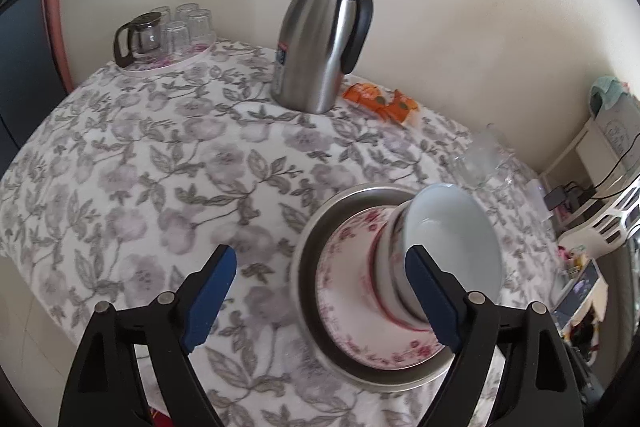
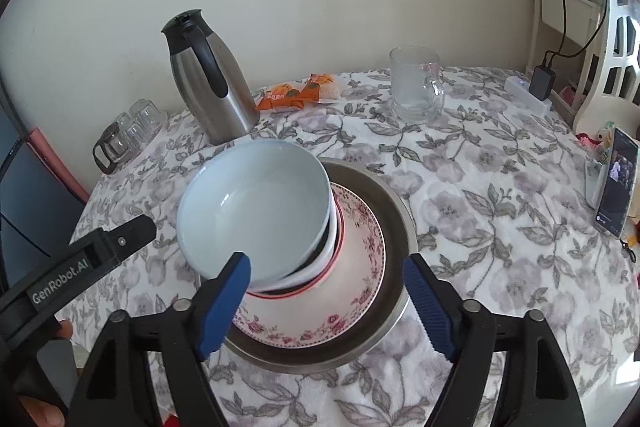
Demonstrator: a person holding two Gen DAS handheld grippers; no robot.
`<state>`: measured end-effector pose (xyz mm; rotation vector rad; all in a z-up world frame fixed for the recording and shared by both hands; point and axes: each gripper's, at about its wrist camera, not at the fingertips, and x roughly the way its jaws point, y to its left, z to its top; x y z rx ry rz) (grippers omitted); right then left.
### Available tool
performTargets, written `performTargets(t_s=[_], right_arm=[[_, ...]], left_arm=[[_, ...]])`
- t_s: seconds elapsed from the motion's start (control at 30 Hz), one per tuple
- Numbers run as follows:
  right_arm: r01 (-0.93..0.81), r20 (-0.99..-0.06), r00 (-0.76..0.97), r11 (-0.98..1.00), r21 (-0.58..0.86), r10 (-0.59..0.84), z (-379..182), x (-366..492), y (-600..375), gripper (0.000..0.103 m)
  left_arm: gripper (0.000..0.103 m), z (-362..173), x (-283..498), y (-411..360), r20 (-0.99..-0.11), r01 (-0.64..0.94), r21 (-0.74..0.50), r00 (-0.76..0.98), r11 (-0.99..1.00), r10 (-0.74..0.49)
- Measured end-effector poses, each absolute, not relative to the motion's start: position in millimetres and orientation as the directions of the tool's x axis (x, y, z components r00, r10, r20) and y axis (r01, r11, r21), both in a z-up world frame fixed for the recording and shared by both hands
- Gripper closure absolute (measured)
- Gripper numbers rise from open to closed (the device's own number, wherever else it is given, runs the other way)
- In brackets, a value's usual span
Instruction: Organize plates and bowls
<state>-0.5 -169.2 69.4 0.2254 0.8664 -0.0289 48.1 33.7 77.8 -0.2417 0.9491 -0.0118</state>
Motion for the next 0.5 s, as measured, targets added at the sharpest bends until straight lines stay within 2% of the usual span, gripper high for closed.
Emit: performTargets(t_s=[0.13,0.27,0.5], right_arm=[[0.113,-0.769,0.637,0.979,0.170,0.060,60,-9,-168,0.013],[0.118,-0.781,0.622,0.980,0.159,0.052,50,-15,-168,0.005],[0.138,-0.798,0.601,0.979,0.152,0.039,36,-24,-174,0.002]], left_arm=[[0.008,69,39,40,-0.815,-0.115,-0.173,0.574,0.978,-0.077],[0.007,56,29,43,-0.833,-0.128,-0.116,0.552,0.985,-0.026],[0.007,33,15,43,-0.865,-0.108,-0.070,0.501,0.992,-0.006]])
